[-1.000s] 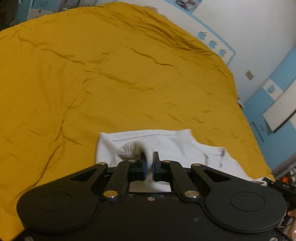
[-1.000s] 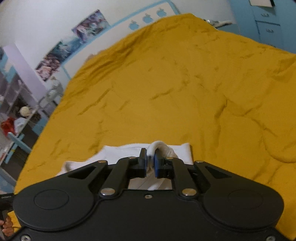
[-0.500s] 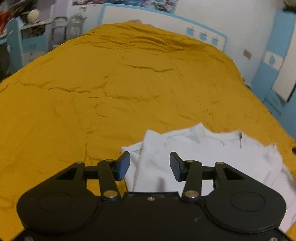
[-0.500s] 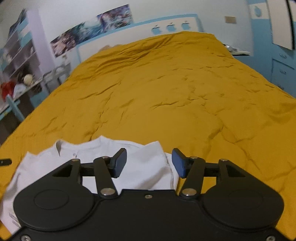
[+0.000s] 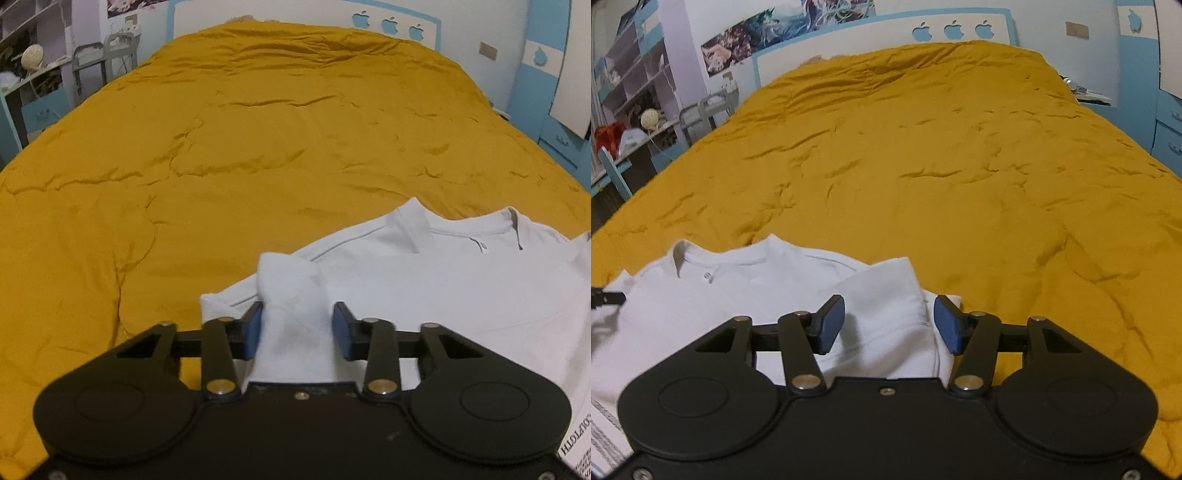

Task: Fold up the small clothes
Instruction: 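Open both tools and release the folded hem, then pinch the folded edge with the left tool and straighten it, then release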

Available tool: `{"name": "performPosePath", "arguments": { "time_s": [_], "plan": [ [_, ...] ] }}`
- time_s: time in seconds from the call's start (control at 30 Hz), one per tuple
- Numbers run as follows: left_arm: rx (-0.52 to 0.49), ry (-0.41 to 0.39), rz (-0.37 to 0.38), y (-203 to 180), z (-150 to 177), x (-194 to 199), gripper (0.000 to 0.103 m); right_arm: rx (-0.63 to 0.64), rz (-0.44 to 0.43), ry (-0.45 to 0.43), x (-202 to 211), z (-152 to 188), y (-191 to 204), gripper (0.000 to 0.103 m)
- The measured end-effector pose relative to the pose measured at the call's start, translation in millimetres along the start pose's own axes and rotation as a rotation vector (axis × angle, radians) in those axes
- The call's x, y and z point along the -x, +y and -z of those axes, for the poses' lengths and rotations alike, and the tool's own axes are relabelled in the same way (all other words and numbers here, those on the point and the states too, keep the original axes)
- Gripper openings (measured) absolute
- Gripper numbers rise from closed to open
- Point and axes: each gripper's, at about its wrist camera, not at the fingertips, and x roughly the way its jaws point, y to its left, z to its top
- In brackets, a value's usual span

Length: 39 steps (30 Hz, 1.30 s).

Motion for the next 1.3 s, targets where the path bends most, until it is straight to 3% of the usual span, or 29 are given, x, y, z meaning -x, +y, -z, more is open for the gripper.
{"name": "performPosePath", "arguments": {
  "time_s": [0.07,0.1,0.17,0.23,0.33,0.4,0.53,0.67,0.77,0.83,1.0,1.13,1.23,1.3],
  "plan": [
    [0.021,0.000,0.013,4.2,0.1,-3.4,0.009,0.005,-0.003,0.012,-6.1,0.8,-0.2,0.053],
    [0.031,-0.001,0.015,6.1,-0.1,-3.8,0.008,0.006,-0.006,0.021,-9.0,0.9,0.0,0.051],
    [0.040,-0.015,0.020,7.8,0.0,-1.7,0.006,0.028,0.010,0.027,-12.0,1.4,2.9,0.021],
    [0.046,-0.051,0.012,6.4,0.0,4.2,0.006,0.023,-0.009,0.037,-12.9,0.1,2.9,0.013],
    [0.076,-0.156,0.021,7.4,-3.8,21.5,0.006,0.008,0.002,-0.044,-0.3,-4.6,5.7,0.011],
    [0.113,-0.198,0.006,11.4,-8.9,26.5,0.006,-0.019,0.000,-0.089,5.7,-9.0,6.6,0.010],
    [0.205,-0.142,-0.012,28.8,-10.8,3.8,0.006,-0.049,0.042,-0.061,-12.3,-12.7,6.8,0.011],
    [0.186,-0.105,-0.041,26.8,-2.3,-13.5,0.007,-0.094,0.086,-0.029,-28.4,-7.4,1.1,0.017],
    [0.188,-0.101,-0.061,27.1,-2.4,-16.5,0.016,-0.121,0.087,-0.028,-26.4,-3.7,-4.3,0.029],
    [0.203,-0.105,-0.065,30.2,-4.8,-11.0,0.019,-0.118,0.092,-0.034,-20.5,-2.9,-5.7,0.030],
    [0.151,-0.126,-0.051,31.5,-3.0,32.8,0.020,-0.131,0.058,-0.057,20.0,-6.0,-6.2,0.035],
    [0.158,-0.128,0.007,38.7,24.7,95.1,0.042,-0.124,-0.017,-0.053,75.6,2.7,-7.7,0.043],
    [0.196,-0.096,0.050,46.5,53.9,128.8,0.047,-0.135,-0.060,-0.029,116.3,21.5,-7.6,0.047],
    [0.217,-0.060,0.083,49.3,76.3,146.5,0.057,-0.135,-0.081,-0.005,136.2,35.1,-7.5,0.048]
  ]
}}
